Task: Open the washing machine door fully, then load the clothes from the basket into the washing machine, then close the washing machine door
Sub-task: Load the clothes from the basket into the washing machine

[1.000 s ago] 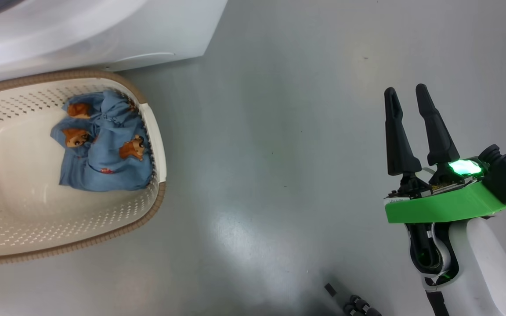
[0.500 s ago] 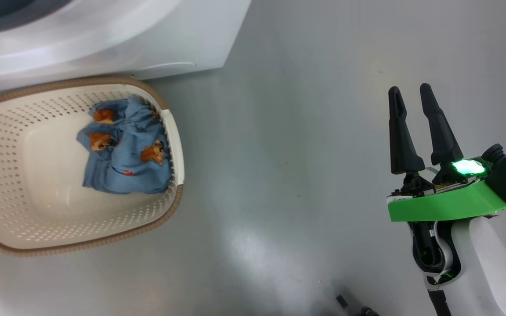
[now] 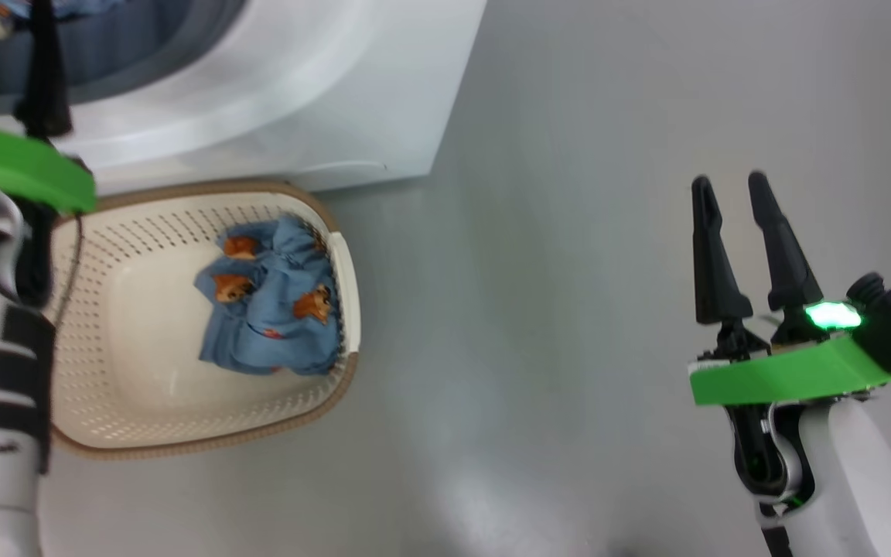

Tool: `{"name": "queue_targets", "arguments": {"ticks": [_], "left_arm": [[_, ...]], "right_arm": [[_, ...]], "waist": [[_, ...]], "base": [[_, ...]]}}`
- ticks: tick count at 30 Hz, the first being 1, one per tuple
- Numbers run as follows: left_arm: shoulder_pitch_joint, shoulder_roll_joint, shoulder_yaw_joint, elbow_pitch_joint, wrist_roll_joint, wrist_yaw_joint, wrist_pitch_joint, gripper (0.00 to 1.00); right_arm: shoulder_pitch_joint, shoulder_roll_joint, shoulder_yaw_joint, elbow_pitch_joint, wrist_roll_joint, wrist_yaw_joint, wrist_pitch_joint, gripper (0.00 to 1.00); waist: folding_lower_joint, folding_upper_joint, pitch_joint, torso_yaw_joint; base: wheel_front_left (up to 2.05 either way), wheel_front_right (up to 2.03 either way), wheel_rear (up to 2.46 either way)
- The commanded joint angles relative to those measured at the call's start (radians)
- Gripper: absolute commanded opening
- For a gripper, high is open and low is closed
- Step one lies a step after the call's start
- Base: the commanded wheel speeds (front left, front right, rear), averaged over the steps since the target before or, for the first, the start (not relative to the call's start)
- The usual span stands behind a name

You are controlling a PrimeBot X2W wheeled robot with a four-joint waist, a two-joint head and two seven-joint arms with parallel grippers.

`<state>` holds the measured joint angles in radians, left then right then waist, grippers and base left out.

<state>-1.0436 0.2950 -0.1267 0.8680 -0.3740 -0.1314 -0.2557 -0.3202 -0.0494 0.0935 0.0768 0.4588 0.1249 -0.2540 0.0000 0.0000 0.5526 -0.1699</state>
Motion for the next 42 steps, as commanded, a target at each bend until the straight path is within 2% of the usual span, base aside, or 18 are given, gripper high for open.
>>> {"name": "queue_targets", "arguments": {"ticks": [1, 7, 20, 42], "left_arm": [[0.059, 0.025, 0.034, -0.051, 0.015, 0.001, -0.006, 1.0], [0.176, -0.017, 0.076, -0.12, 0.034, 0.001, -0.006, 1.0], [0.39, -0.067, 0.126, -0.239, 0.126, 0.001, -0.006, 1.0], [0.709, -0.119, 0.191, -0.462, 0.165, 0.001, -0.006, 1.0]], "right_arm": [[0.047, -0.001, 0.012, -0.013, -0.015, 0.006, -0.008, 1.0], [0.09, -0.017, 0.008, -0.001, -0.021, 0.006, -0.008, 1.0], [0.177, -0.072, 0.0, 0.019, -0.009, 0.006, -0.008, 1.0], [0.27, -0.115, -0.04, 0.017, -0.009, 0.006, -0.008, 1.0]], "waist": [[0.0, 0.0, -0.071, 0.037], [0.0, 0.0, -0.15, 0.073], [0.0, 0.0, -0.283, 0.129], [0.0, 0.0, -0.358, 0.189]], "base": [[0.0, 0.0, 0.0], [0.0, 0.0, 0.0], [0.0, 0.0, 0.0], [0.0, 0.0, 0.0]]}}
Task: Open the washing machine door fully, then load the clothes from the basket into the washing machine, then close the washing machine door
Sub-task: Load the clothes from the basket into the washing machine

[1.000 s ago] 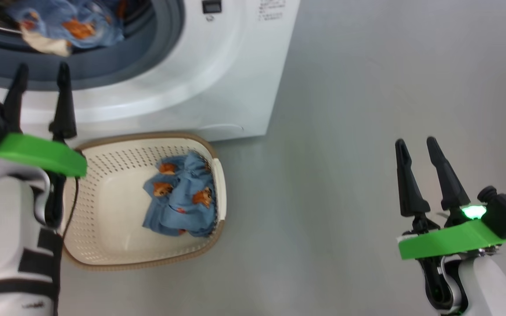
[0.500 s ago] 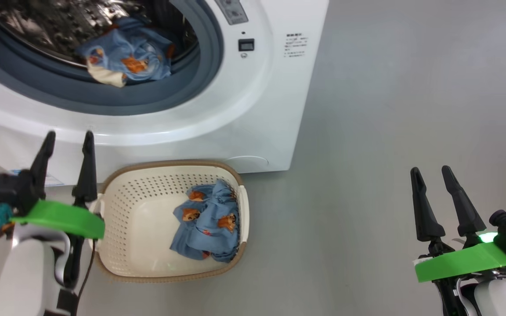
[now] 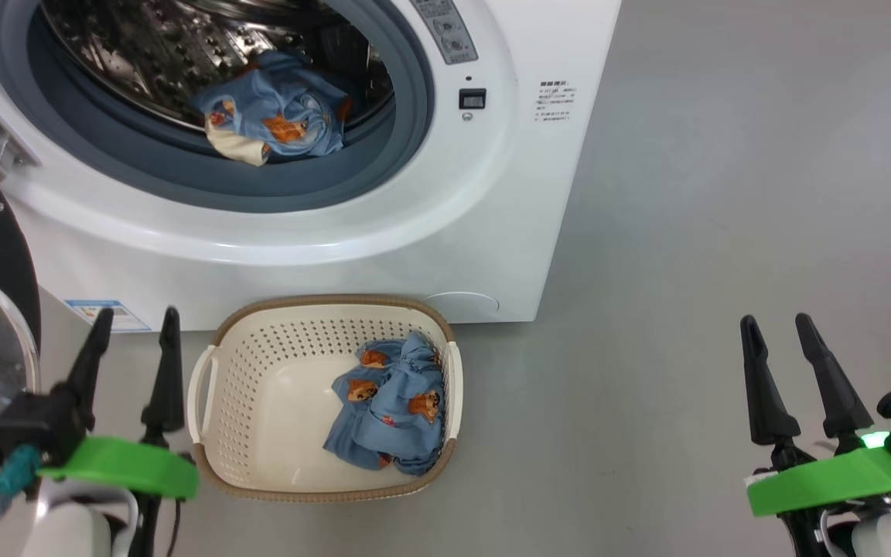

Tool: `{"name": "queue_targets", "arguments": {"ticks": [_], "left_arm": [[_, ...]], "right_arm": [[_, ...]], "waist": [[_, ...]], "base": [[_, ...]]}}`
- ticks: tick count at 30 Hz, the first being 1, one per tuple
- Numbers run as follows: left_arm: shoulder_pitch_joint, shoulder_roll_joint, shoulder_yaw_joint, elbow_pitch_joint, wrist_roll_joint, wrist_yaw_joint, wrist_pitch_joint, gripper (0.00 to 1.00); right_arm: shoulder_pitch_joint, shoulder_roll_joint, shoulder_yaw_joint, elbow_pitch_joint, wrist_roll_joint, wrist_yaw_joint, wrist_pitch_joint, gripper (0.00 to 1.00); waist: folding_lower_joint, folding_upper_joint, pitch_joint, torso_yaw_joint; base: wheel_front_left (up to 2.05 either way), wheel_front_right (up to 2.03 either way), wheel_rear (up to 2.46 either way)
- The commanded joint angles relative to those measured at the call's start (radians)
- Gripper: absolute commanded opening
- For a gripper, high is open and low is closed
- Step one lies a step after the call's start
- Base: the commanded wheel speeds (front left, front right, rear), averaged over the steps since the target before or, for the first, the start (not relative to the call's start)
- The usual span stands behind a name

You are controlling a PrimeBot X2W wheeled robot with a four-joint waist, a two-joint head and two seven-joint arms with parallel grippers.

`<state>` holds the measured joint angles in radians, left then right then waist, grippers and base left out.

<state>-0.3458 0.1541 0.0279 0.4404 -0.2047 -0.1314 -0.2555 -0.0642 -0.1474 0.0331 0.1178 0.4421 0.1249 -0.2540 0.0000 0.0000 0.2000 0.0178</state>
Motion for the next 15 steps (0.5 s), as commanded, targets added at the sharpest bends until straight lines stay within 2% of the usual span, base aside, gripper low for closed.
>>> {"name": "queue_targets", "arguments": {"ticks": [1, 15], "left_arm": [[0.028, 0.02, 0.038, -0.046, -0.005, 0.001, -0.006, 1.0], [0.195, -0.018, 0.102, -0.179, -0.002, 0.001, -0.006, 1.0]], "right_arm": [[0.017, -0.017, 0.02, -0.024, 0.008, 0.006, -0.008, 1.0], [0.039, -0.022, 0.01, -0.029, -0.001, 0.006, -0.008, 1.0]], "waist": [[0.0, 0.0, -0.009, 0.002], [0.0, 0.0, -0.017, 0.001]], "base": [[0.0, 0.0, 0.0], [0.0, 0.0, 0.0]]}}
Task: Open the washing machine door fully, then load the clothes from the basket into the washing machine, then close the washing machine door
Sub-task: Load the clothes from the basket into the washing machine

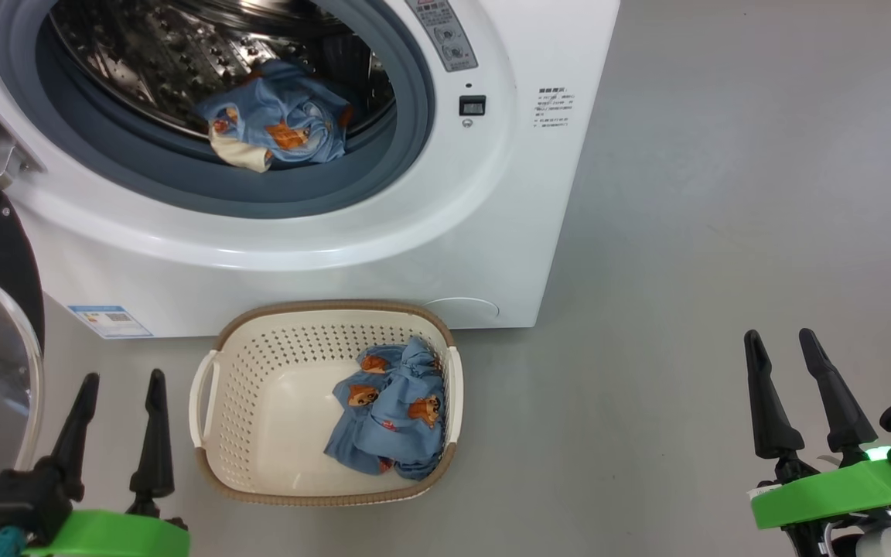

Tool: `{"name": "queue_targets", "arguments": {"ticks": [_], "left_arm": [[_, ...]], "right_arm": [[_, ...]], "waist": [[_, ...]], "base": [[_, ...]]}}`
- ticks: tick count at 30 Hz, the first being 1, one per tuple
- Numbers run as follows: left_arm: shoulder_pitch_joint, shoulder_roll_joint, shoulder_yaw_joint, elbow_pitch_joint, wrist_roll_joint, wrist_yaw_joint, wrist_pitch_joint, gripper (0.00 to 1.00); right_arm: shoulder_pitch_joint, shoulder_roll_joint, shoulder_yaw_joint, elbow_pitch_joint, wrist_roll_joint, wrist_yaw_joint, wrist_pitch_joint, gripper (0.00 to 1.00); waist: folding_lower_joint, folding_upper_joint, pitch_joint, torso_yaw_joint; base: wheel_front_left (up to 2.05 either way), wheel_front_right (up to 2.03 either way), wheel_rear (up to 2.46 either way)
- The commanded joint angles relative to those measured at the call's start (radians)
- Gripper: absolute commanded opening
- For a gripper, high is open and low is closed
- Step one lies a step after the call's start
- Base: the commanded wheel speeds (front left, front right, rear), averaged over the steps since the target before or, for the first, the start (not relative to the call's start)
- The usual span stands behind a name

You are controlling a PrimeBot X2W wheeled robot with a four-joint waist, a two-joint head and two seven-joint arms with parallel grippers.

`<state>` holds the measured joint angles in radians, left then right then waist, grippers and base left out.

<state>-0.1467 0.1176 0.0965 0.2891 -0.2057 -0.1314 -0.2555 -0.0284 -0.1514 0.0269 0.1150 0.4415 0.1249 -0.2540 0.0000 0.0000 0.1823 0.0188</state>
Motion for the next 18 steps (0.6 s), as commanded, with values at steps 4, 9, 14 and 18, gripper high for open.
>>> {"name": "queue_targets", "arguments": {"ticks": [4, 9, 14, 18], "left_arm": [[0.015, 0.009, 0.048, -0.044, 0.001, 0.001, -0.006, 1.0], [0.027, 0.001, 0.048, -0.047, 0.004, 0.001, -0.006, 1.0], [0.018, -0.003, 0.032, -0.035, 0.0, 0.001, -0.006, 1.0], [0.0, -0.006, 0.013, -0.01, -0.007, 0.001, -0.006, 1.0]], "right_arm": [[0.002, -0.018, 0.014, -0.028, -0.003, 0.006, -0.008, 1.0], [-0.001, -0.018, 0.012, -0.031, -0.005, 0.006, -0.008, 1.0], [-0.012, -0.019, 0.01, -0.038, -0.009, 0.006, -0.008, 1.0], [-0.027, -0.016, 0.009, -0.043, -0.013, 0.006, -0.008, 1.0]], "waist": [[0.0, 0.0, 0.006, -0.003], [0.0, 0.0, 0.017, -0.007], [0.0, 0.0, 0.044, -0.008], [0.0, 0.0, 0.072, -0.008]], "base": [[0.0, 0.0, 0.0], [0.0, 0.0, 0.0], [0.0, 0.0, 0.0], [0.0, 0.0, 0.0]]}}
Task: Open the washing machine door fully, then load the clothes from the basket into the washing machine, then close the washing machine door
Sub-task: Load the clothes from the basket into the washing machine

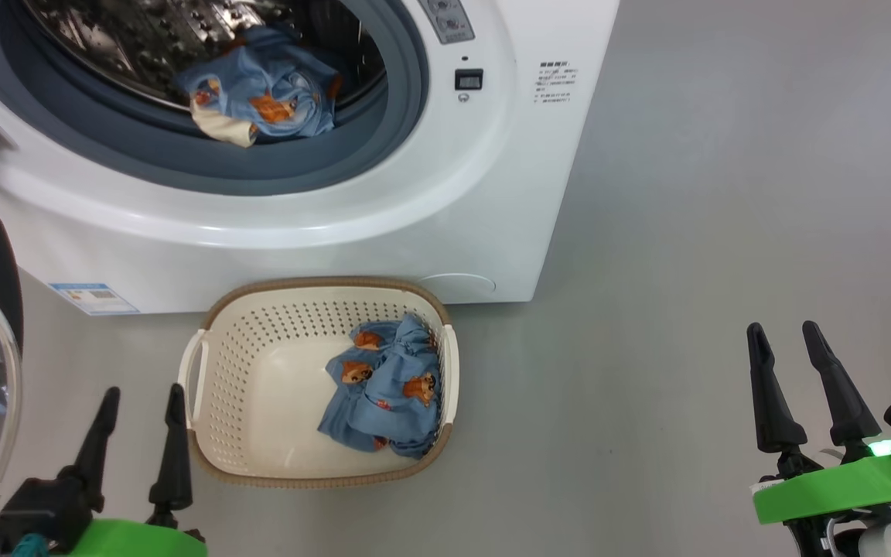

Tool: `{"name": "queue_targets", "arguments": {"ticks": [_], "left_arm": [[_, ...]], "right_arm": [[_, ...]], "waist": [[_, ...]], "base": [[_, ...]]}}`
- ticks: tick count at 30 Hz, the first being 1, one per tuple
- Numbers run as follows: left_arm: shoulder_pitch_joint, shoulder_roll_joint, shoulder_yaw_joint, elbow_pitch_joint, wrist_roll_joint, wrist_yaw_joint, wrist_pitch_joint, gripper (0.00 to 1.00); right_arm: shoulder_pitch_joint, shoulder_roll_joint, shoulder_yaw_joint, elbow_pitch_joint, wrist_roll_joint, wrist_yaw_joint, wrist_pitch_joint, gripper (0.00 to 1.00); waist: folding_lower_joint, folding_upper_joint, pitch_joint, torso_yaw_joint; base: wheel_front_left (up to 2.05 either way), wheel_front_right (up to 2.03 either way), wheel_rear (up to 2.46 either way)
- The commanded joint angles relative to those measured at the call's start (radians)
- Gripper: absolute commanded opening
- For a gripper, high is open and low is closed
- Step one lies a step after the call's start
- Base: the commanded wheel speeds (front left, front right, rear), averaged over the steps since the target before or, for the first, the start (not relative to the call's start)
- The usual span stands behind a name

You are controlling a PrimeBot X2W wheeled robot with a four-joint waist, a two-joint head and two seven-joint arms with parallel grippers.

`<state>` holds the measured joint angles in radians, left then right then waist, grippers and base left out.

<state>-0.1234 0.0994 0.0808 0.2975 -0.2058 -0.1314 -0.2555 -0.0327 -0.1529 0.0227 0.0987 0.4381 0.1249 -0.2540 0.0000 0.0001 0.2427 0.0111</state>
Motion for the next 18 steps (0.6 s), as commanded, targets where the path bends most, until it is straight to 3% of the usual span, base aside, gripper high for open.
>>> {"name": "queue_targets", "arguments": {"ticks": [1, 12, 18], "left_arm": [[-0.028, 0.011, 0.024, -0.013, -0.008, 0.001, -0.006, 1.0], [-0.103, 0.021, -0.022, 0.066, -0.027, 0.001, -0.006, 1.0], [-0.172, 0.037, -0.108, 0.164, -0.05, 0.001, -0.006, 1.0]], "right_arm": [[-0.027, -0.014, 0.013, -0.027, -0.01, 0.006, -0.008, 1.0], [-0.09, -0.003, 0.025, -0.035, -0.022, 0.006, -0.008, 1.0], [-0.129, 0.008, 0.033, -0.038, -0.028, 0.006, -0.008, 1.0]], "waist": [[0.0, -0.0001, 0.019, -0.001], [0.0, -0.0001, 0.119, -0.016], [0.0, -0.0001, 0.178, -0.026]], "base": [[0.0, 0.0, 0.0], [0.0, 0.0, 0.0], [0.0, 0.0, 0.0]]}}
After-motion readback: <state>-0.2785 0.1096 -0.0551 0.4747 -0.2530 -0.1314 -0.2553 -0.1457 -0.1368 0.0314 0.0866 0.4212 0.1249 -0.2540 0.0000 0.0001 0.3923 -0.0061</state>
